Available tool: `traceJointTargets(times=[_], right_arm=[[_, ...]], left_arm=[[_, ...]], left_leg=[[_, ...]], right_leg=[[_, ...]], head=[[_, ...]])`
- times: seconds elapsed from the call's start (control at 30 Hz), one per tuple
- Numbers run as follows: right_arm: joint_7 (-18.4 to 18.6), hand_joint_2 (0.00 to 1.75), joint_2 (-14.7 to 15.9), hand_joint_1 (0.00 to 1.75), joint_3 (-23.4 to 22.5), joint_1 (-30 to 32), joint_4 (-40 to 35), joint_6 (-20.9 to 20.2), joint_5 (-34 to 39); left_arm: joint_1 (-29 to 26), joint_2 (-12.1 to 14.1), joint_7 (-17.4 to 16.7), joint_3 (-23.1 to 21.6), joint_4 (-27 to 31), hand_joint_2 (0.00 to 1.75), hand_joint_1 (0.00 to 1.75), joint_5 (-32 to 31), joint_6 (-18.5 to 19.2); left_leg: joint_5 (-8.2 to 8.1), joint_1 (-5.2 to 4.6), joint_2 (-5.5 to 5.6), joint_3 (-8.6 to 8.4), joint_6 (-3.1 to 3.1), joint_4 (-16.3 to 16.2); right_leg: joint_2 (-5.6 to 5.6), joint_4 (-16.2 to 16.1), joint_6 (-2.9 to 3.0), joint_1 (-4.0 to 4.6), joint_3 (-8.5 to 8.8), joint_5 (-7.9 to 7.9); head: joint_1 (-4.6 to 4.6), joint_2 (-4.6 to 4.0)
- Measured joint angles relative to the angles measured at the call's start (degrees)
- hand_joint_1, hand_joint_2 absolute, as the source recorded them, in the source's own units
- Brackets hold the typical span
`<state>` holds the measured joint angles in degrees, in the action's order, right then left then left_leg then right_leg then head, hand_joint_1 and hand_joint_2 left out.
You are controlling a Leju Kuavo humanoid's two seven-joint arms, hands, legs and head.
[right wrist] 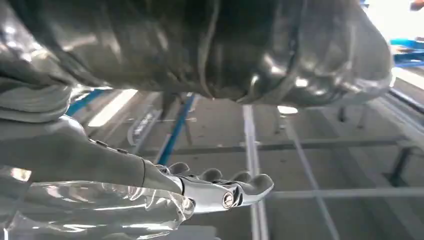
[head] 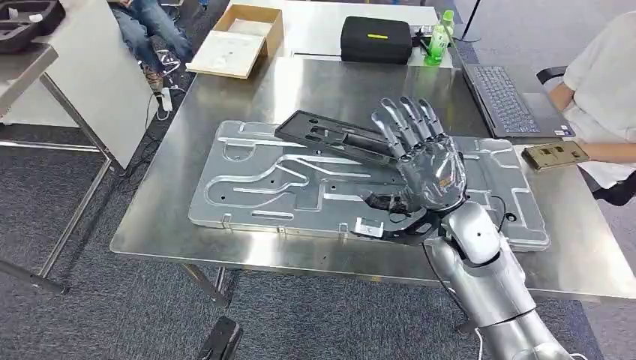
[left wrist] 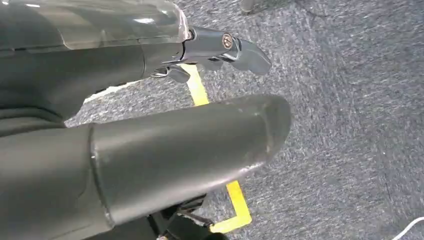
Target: Take the parts from the cabinet and place them on the table.
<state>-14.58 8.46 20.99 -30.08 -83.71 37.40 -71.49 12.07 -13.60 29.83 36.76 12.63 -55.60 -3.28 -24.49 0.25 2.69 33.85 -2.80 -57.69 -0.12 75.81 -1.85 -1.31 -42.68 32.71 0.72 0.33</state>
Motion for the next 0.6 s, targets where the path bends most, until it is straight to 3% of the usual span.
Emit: traceJointTargets(times=[0.03, 0.07, 0.1, 0.13, 0.17, 0.2, 0.27, 0.3, 0.33, 0.37, 0.43, 0.47, 0.5, 0.53, 0.6], right_arm=[[0.13, 0.00, -0.09, 0.00, 0.39, -0.03, -0.42, -0.11, 0.00], [0.33, 0.00, -0.13, 0.00, 0.70, -0.20, -0.81, -0.33, 0.04], [0.59, 0.00, -0.13, 0.00, 1.09, -0.58, -1.16, -0.50, 0.15], [0.81, 0.00, -0.13, 0.00, 1.53, -1.03, -1.38, -0.57, 0.26], [0.90, 0.00, -0.17, 0.00, 1.90, -1.32, -1.63, -0.74, 0.33], [0.96, 0.00, -0.17, 0.00, 2.14, -1.46, -1.92, -0.96, 0.37], [1.01, 0.00, -0.22, 0.00, 2.73, -2.19, -2.21, -1.09, 0.42], [1.03, 0.00, -0.37, 0.00, 2.88, -2.48, -2.29, -1.16, 0.44], [1.03, 0.00, -0.57, 0.00, 3.19, -2.77, -2.49, -1.33, 0.44], [1.03, 0.00, -0.74, 0.00, 3.47, -3.00, -2.67, -1.33, 0.46], [1.05, 0.00, -0.74, 0.00, 3.89, -3.11, -2.67, -1.35, 0.46], [1.09, 0.00, -0.74, 0.00, 4.32, -3.16, -2.67, -1.36, 0.46], [1.09, 0.00, -0.87, 0.00, 4.70, -3.20, -2.67, -1.38, 0.44], [1.14, 0.00, -0.94, 0.00, 5.13, -3.33, -2.67, -1.42, 0.44], [1.14, 0.00, -1.22, 0.00, 5.90, -4.02, -2.67, -1.53, 0.31]], left_arm=[[-0.03, -0.02, -0.02, 0.00, 0.00, 0.00, 0.00, 0.00, -0.02], [-0.01, -0.07, -0.02, -0.02, 0.00, 0.00, 0.00, 0.02, -0.02], [0.00, -0.15, -0.02, -0.02, 0.00, 0.00, 0.00, 0.02, -0.02], [-0.02, -0.20, -0.02, 0.00, 0.00, 0.00, 0.00, 0.11, -0.02], [0.19, -0.22, -0.02, 0.00, 0.00, 0.00, 0.00, 0.18, -0.02], [0.19, -0.22, 0.07, 0.00, 0.00, 0.00, 0.00, 0.24, -0.02], [-0.07, -0.22, 0.04, 0.00, 0.00, 0.00, 0.00, 0.24, -0.04], [-0.12, -0.15, 0.02, 0.00, 0.00, 0.00, 0.00, 0.26, -0.07], [-0.16, -0.17, 0.09, 0.00, 0.00, 0.00, 0.00, 0.26, -0.09], [-0.04, -0.22, 0.09, 0.00, 0.00, 0.00, 0.00, 0.28, -0.13], [0.16, -0.24, 0.11, 0.00, 0.00, 0.00, 0.00, 0.46, -0.35], [0.09, -0.24, 0.11, 0.00, 0.00, 0.00, 0.00, 0.55, -0.50], [-0.06, -0.22, 0.09, 0.00, 0.00, 0.00, 0.00, 0.68, -0.61], [-0.15, -0.20, 0.09, 0.00, 0.00, 0.00, 0.00, 0.96, -0.83], [-0.17, -0.13, 0.09, 0.02, 0.00, 0.00, 0.00, 1.03, -1.07]], left_leg=[[-0.04, 0.03, 0.61, -0.01, 0.06, -0.15], [-0.17, 0.08, 1.24, -0.01, 0.25, -0.42], [-0.34, 0.13, 1.83, 0.05, 0.51, -0.75], [-0.50, 0.27, 2.15, 0.36, 0.78, -1.03], [-0.59, -0.18, 2.67, 0.96, 1.21, -1.74], [-0.33, 0.24, 3.19, 1.21, 1.65, -1.38], [-0.04, 0.37, 4.40, 1.34, 2.40, -1.03], [-0.23, 0.42, 4.64, 1.62, 2.63, -1.30], [-1.05, 0.11, 1.83, 2.02, 2.88, -2.50], [-3.00, 0.16, -0.17, 3.59, 3.12, -5.67], [-7.17, 0.43, -1.84, 8.26, 3.57, -15.08], [-7.97, 0.53, -2.08, 9.89, 3.74, -18.30], [-7.47, 0.57, -2.27, 10.19, 3.80, -18.80], [-5.76, 0.61, -2.39, 9.22, 3.82, -16.77], [-0.66, 0.56, -3.62, 3.85, 3.41, -6.53]], right_leg=[[0.03, -2.75, 0.00, -0.07, 1.43, -2.05], [0.33, -7.44, 0.05, -0.15, 3.86, -4.69], [1.58, -12.40, 0.10, -0.31, 6.39, -6.96], [4.75, -15.17, 0.30, -0.63, 7.63, -6.47], [5.61, -16.10, 0.15, -0.59, 7.75, -6.48], [4.56, -15.78, 0.26, -0.35, 7.66, -6.49], [3.58, -15.85, 0.91, -0.06, 7.73, -6.57], [2.73, -16.50, 1.42, -0.85, 8.00, -6.89], [2.03, -16.75, 1.80, -0.64, 8.26, -6.89], [1.31, -16.76, 2.21, -0.56, 8.31, -6.86], [-0.56, -16.75, 2.49, -0.20, 8.36, -6.70], [-1.40, -16.74, 2.56, -0.14, 8.35, -6.64], [-2.12, -16.73, 2.55, -0.12, 8.40, -6.57], [-2.79, -16.72, 2.48, -0.12, 8.48, -6.46], [-4.19, -16.70, 2.15, -0.12, 8.94, -6.17]], head=[[-0.02, 0.00], [0.00, 0.00], [-0.02, 0.00], [-0.02, 0.00], [-0.04, 0.00], [0.00, 0.00], [-0.02, 0.00], [-0.02, 0.00], [-0.02, 0.00], [-0.35, 0.00], [-0.33, 0.00], [-0.35, 0.00], [-0.33, 0.00], [-0.35, 0.00], [-0.35, 0.00]])
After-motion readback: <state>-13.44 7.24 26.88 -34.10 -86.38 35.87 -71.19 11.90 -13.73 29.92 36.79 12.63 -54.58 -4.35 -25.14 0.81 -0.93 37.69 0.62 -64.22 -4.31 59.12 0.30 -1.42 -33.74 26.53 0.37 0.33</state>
